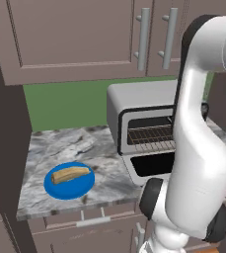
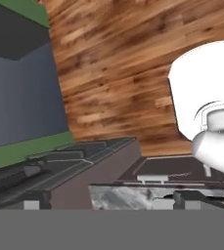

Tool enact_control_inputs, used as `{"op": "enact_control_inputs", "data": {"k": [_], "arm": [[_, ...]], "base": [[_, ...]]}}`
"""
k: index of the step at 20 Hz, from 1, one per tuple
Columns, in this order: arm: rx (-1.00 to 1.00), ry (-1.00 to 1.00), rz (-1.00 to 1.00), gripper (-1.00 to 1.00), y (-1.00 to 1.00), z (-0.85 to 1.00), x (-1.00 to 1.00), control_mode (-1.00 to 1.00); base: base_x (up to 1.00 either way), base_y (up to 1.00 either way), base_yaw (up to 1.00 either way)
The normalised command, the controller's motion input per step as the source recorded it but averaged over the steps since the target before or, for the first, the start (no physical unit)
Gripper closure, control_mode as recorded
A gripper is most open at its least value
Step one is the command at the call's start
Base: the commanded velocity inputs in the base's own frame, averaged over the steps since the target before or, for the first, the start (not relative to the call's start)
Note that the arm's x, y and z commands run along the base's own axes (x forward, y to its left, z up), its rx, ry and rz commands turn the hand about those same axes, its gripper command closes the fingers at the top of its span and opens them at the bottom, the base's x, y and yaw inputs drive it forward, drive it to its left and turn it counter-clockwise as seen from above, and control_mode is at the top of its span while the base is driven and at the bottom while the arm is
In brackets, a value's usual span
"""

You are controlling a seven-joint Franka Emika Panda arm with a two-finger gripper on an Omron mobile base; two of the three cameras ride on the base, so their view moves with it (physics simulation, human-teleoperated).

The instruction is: Pull the toaster oven rack outwards. Pick up the baguette from the plate and place it on the toaster oven rack. Close the toaster oven door fully and set the temperature to the lowest setting.

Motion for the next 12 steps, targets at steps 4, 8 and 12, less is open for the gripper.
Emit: {"op": "enact_control_inputs", "data": {"k": [4,8,12], "arm": [[0.22,-0.13,0.01,-1.00,0.03,-0.52,0.40,-1.00],[0.28,-0.23,0.18,-1.00,0.00,-0.79,0.23,-1.00],[0.12,-0.15,0.30,-1.00,0.06,-1.00,0.02,-1.00]], "base": [[0.00,0.00,0.00],[0.00,0.00,0.00],[0.00,0.00,0.00]]}}
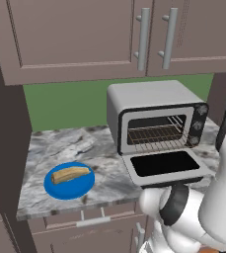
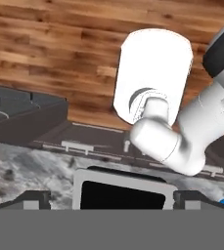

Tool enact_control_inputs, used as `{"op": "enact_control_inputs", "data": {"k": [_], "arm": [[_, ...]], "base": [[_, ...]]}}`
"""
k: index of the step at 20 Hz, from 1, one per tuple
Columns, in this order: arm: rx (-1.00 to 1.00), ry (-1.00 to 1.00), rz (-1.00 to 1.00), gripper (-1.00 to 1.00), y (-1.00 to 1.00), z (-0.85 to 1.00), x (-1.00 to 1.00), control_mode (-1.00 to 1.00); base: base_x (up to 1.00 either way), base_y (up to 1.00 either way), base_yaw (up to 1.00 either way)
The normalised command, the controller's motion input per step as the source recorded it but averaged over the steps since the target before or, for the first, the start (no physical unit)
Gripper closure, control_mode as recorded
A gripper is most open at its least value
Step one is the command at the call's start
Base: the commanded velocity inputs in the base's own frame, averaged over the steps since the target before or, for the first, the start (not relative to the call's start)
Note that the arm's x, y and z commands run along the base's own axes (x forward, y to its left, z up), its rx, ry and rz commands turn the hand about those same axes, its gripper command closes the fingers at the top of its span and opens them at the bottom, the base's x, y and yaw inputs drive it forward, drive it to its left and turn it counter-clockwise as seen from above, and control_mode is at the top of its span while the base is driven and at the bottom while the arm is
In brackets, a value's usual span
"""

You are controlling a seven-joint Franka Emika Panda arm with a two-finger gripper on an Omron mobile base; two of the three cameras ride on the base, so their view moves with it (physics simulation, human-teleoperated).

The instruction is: Pull the toaster oven rack outwards. Pick up the baguette from the plate and place it on the toaster oven rack. Close the toaster oven door fully and set the temperature to the lowest setting.

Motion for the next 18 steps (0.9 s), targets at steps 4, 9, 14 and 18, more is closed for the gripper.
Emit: {"op": "enact_control_inputs", "data": {"k": [4,9,14,18], "arm": [[0.08,-0.25,0.27,-1.00,0.33,-0.86,0.19,-1.00],[0.03,-0.03,0.08,-1.00,0.36,-0.03,0.67,-1.00],[0.00,0.01,-0.04,-1.00,0.34,-0.01,0.22,-1.00],[0.01,0.08,0.00,-1.00,0.35,-0.03,0.23,-1.00]], "base": [[0.00,0.00,0.00],[0.00,0.00,0.00],[0.00,0.00,0.00],[0.00,0.00,0.00]]}}
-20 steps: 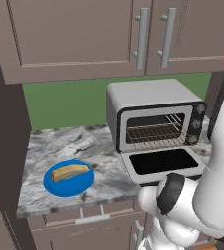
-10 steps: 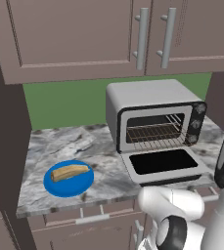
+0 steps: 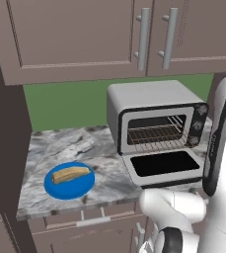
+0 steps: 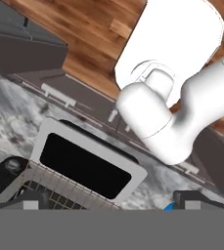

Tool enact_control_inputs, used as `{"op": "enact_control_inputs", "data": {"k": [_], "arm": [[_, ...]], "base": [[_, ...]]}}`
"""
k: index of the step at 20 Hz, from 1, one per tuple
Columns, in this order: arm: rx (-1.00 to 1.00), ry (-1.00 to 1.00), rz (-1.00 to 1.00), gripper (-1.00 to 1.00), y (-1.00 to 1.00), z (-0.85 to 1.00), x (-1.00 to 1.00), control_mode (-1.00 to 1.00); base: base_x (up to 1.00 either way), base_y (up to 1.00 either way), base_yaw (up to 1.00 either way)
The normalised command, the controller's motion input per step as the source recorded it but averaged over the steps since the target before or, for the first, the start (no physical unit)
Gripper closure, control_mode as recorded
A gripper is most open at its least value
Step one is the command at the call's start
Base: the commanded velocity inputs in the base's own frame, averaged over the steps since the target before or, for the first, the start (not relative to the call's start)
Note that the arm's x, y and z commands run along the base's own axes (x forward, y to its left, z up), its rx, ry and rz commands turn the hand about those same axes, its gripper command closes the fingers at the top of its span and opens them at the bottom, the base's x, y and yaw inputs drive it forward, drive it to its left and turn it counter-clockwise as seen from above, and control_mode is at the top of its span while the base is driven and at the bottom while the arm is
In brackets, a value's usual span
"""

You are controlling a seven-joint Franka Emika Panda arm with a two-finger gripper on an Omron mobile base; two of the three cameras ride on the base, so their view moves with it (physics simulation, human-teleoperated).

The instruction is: Pull the toaster oven rack outwards. Pick up the baguette from the plate and place it on the toaster oven rack. Close the toaster oven door fully and set the temperature to the lowest setting.

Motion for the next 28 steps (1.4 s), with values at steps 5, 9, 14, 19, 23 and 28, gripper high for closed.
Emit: {"op": "enact_control_inputs", "data": {"k": [5,9,14,19,23,28], "arm": [[0.15,0.05,-0.44,-1.00,0.25,0.00,0.30,-1.00],[0.46,0.00,-0.63,-1.00,0.05,0.00,0.01,-1.00],[0.44,0.00,-0.55,-1.00,0.17,0.01,0.06,-1.00],[-0.06,0.01,0.21,-1.00,0.04,0.00,0.13,-1.00],[-0.35,0.09,0.61,-1.00,0.00,0.00,0.00,-1.00],[-0.33,0.09,0.71,-1.00,0.04,-0.09,-0.12,-1.00]], "base": [[0.00,0.00,0.00],[0.00,0.00,0.00],[0.00,0.00,0.00],[0.00,0.00,0.00],[0.00,0.00,0.00],[0.00,0.00,0.00]]}}
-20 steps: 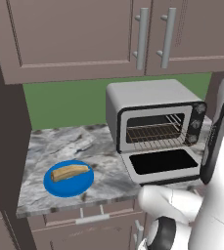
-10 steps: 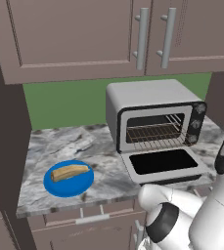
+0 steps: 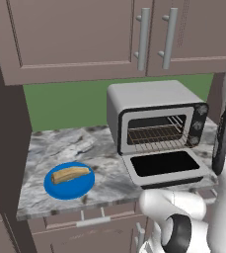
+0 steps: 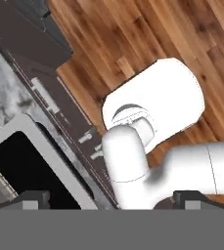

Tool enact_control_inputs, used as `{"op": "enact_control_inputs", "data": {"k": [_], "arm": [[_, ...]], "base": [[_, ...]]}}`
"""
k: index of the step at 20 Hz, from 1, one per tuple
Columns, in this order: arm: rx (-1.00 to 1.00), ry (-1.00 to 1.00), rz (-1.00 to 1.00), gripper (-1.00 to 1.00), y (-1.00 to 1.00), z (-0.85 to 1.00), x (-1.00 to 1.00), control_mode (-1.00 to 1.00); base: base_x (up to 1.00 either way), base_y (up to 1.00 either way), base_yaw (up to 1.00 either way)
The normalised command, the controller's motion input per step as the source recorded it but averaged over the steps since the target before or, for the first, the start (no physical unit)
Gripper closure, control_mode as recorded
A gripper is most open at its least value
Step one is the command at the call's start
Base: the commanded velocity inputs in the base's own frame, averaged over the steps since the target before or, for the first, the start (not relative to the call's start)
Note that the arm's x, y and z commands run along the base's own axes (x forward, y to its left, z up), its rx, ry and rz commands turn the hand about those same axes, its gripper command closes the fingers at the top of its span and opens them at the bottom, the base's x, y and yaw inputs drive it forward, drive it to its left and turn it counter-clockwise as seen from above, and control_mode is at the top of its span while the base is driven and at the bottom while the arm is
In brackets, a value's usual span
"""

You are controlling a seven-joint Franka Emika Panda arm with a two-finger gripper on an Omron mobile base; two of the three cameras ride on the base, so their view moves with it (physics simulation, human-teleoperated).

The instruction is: Pull the toaster oven rack outwards. Pick up the baguette from the plate and place it on the toaster oven rack. Close the toaster oven door fully and set the temperature to the lowest setting.

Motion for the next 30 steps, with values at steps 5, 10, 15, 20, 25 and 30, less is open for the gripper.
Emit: {"op": "enact_control_inputs", "data": {"k": [5,10,15,20,25,30], "arm": [[-0.18,0.01,0.95,-1.00,0.39,-0.12,-0.36,-1.00],[-0.17,0.09,0.86,-1.00,0.17,-0.02,-0.27,-1.00],[-0.18,0.21,0.86,-1.00,0.00,0.04,0.02,-1.00],[-0.04,0.31,0.71,-1.00,-0.19,0.15,0.04,-1.00],[0.19,0.14,0.48,-1.00,-0.87,-0.12,0.22,-1.00],[-0.01,-0.02,0.81,-1.00,-0.46,-0.37,0.03,-1.00]], "base": [[0.00,0.00,0.00],[0.00,0.00,0.00],[0.00,0.00,0.00],[0.00,0.00,0.00],[0.00,0.00,0.00],[0.00,0.00,0.00]]}}
